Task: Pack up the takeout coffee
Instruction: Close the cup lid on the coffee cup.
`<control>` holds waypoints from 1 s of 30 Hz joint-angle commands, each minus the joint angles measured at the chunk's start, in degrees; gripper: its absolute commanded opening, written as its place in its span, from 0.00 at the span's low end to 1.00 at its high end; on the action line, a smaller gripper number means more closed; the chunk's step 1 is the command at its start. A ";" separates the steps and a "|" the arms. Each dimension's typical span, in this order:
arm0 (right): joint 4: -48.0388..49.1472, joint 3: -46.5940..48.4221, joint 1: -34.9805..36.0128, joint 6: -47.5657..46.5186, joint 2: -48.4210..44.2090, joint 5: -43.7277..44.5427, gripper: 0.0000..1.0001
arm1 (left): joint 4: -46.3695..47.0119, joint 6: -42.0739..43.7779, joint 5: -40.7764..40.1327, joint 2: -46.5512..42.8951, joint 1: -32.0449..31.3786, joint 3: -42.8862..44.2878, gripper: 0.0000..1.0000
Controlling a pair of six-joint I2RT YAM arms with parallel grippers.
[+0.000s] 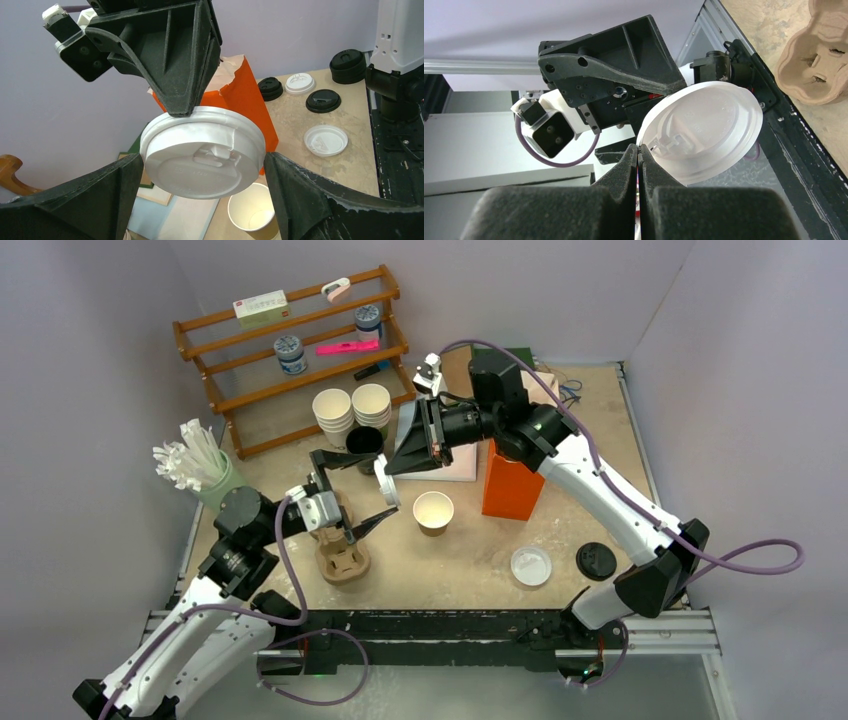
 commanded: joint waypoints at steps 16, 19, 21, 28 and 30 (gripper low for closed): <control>4.25 -1.33 -0.85 2.47 -2.12 -3.31 0.00 | 1.81 2.25 0.77 0.76 0.23 1.27 0.98; 5.24 -2.11 -0.89 3.07 -2.57 -3.31 0.00 | 1.66 2.55 0.96 0.76 0.20 1.36 0.97; 5.32 -2.32 -1.02 3.10 -2.67 -3.29 0.00 | 1.29 2.65 1.18 0.76 0.23 1.51 0.96; 4.90 -2.33 -1.53 2.79 -3.03 -3.72 0.00 | -1.89 3.32 2.61 -0.45 0.23 1.11 0.98; 4.15 -1.97 -1.69 2.04 -2.94 -3.94 0.00 | -2.50 3.31 3.02 -0.92 0.25 1.10 0.99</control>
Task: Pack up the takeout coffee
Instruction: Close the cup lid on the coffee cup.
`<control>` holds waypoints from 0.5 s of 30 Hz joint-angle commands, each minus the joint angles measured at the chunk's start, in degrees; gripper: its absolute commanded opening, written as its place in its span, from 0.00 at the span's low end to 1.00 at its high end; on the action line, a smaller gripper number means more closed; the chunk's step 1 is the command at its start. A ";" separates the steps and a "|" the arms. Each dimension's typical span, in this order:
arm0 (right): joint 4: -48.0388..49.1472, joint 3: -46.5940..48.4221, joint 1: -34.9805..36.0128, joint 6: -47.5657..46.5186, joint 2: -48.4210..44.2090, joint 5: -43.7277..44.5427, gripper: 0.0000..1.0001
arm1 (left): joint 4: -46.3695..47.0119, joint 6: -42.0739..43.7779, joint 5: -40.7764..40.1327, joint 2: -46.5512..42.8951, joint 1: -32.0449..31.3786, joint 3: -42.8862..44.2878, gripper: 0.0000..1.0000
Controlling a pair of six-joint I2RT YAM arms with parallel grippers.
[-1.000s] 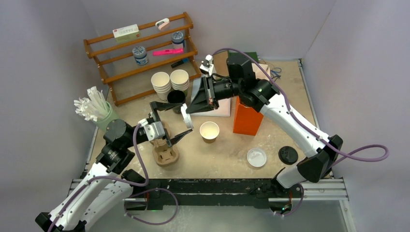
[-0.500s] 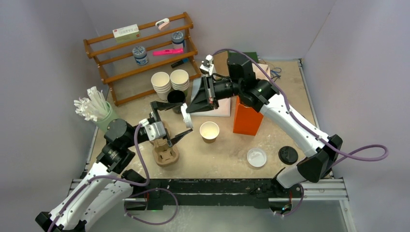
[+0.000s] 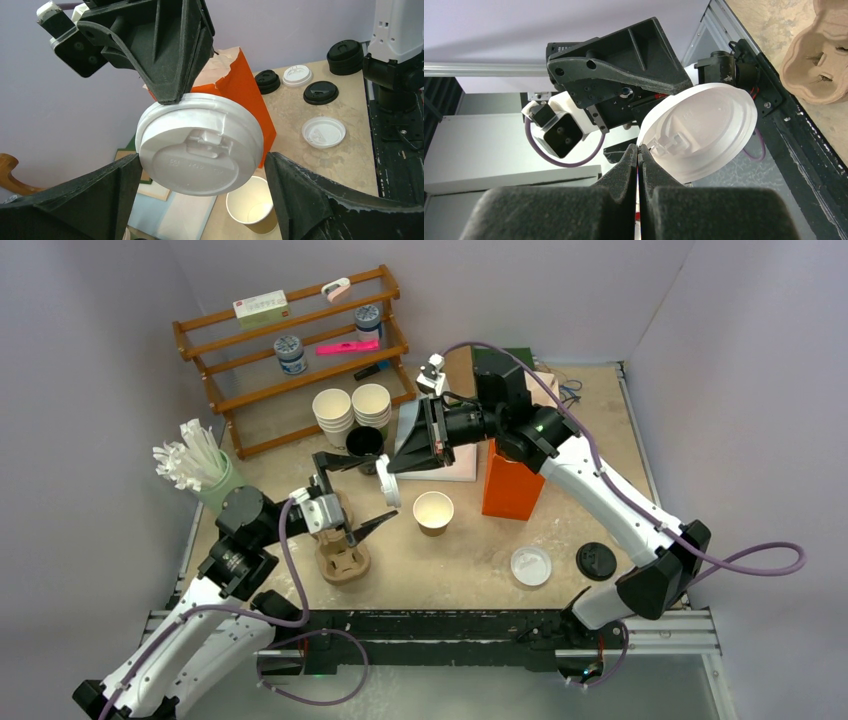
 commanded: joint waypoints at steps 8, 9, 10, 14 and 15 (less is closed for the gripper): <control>-0.97 0.62 -0.61 -2.40 -1.97 -4.02 0.00 | -1.81 2.35 1.73 -1.15 0.20 1.52 0.99; -0.99 0.62 -0.62 -2.39 -2.02 -4.04 0.00 | -1.71 2.33 1.64 -0.98 0.25 1.60 0.99; -0.98 0.62 -0.61 -2.32 -2.06 -4.04 0.00 | -1.66 2.38 1.57 -0.83 0.25 1.69 0.99; -0.52 0.62 -0.65 -1.81 -2.23 -4.04 0.00 | -0.89 2.05 0.90 -0.28 0.25 1.75 0.99; -0.34 0.55 -0.65 -1.61 -2.30 -4.11 0.00 | -0.48 1.91 0.70 -0.19 0.23 1.72 0.99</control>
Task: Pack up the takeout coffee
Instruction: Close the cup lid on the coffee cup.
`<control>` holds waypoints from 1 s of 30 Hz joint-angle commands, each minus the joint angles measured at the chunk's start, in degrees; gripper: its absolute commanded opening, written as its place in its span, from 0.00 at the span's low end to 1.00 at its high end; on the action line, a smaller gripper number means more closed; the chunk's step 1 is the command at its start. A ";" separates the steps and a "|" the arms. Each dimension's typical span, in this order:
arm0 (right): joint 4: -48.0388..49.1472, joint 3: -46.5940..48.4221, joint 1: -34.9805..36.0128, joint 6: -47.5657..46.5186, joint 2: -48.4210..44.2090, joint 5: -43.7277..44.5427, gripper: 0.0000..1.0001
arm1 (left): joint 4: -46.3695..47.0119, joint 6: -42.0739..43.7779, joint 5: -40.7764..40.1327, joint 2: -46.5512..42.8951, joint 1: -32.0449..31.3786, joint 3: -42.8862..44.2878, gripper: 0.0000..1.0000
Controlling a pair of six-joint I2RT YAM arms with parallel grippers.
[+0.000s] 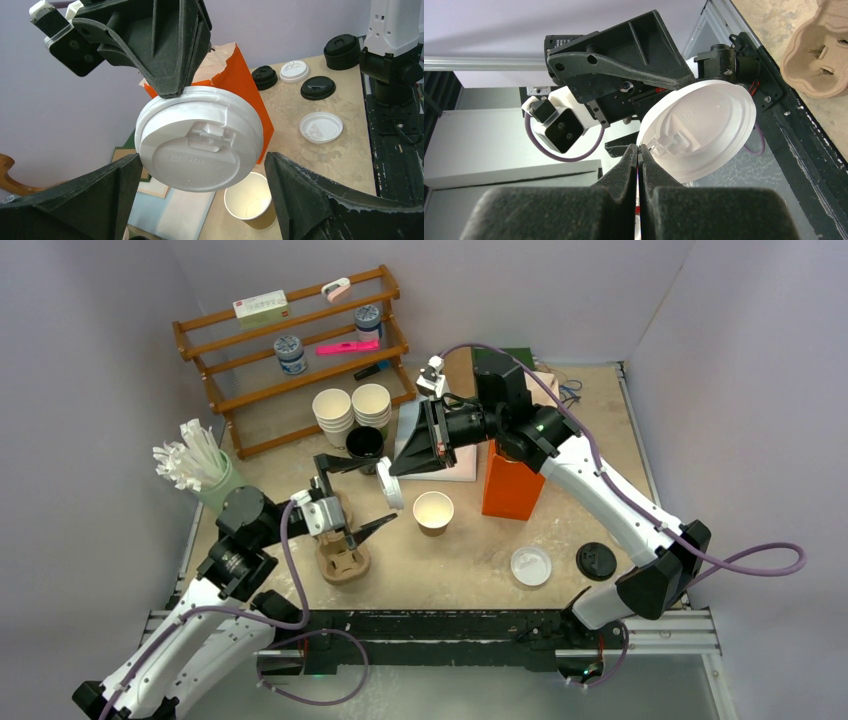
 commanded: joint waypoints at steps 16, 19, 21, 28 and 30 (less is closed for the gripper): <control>2.21 -0.47 -0.23 0.45 -2.61 -2.70 0.00 | 3.65 0.41 0.02 2.20 0.24 2.32 0.84; 2.09 -0.73 -0.27 0.43 -2.61 -2.16 0.06 | 2.62 0.86 -0.60 1.86 0.25 2.41 0.81; 1.83 -0.86 -0.33 0.18 -2.57 -1.83 0.17 | 1.63 1.19 -1.09 1.62 0.21 2.44 0.81; -3.23 0.39 -0.90 -3.24 -2.27 0.91 0.43 | -3.09 1.18 -2.51 1.13 0.24 3.03 0.80; -6.94 1.74 -1.20 -5.64 -1.97 2.88 0.54 | -5.32 -0.37 -4.07 1.22 0.25 3.09 0.81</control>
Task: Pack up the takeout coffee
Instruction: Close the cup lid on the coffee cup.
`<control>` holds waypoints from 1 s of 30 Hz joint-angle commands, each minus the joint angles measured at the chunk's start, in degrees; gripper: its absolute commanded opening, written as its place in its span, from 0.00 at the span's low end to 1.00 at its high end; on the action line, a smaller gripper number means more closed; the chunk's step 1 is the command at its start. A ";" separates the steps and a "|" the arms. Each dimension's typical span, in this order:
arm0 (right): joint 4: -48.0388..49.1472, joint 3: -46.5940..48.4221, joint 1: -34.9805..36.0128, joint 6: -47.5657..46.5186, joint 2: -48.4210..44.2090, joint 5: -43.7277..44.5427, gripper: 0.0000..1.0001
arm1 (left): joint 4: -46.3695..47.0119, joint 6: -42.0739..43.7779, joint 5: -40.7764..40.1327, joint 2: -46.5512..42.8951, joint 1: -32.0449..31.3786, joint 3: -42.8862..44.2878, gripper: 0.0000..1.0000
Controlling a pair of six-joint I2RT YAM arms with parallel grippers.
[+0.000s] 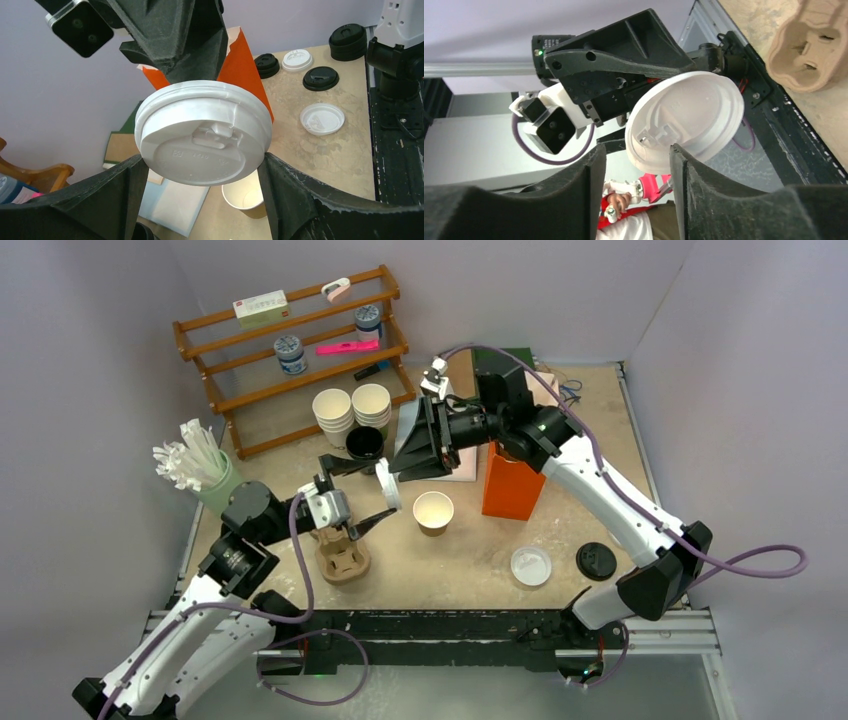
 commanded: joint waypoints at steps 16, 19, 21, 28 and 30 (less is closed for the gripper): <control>-29.40 14.83 -1.44 -17.73 -5.55 40.17 0.68 | -21.87 -20.26 -12.31 16.74 0.16 14.48 0.70; -29.22 14.71 -1.37 -17.74 -7.88 44.25 0.68 | -26.28 -23.10 -14.17 21.46 -0.10 17.93 0.70; -29.34 14.45 -1.42 -17.60 -9.39 46.91 0.68 | -29.77 -24.07 -14.71 25.44 -0.72 20.67 0.71; -31.10 13.33 -1.46 -17.65 -13.25 52.57 0.68 | -37.85 -27.13 -24.71 38.24 -10.85 29.86 0.77; -31.33 12.76 -1.42 -17.40 -14.32 53.05 0.68 | -40.63 -28.74 -25.95 42.27 -12.02 32.85 0.77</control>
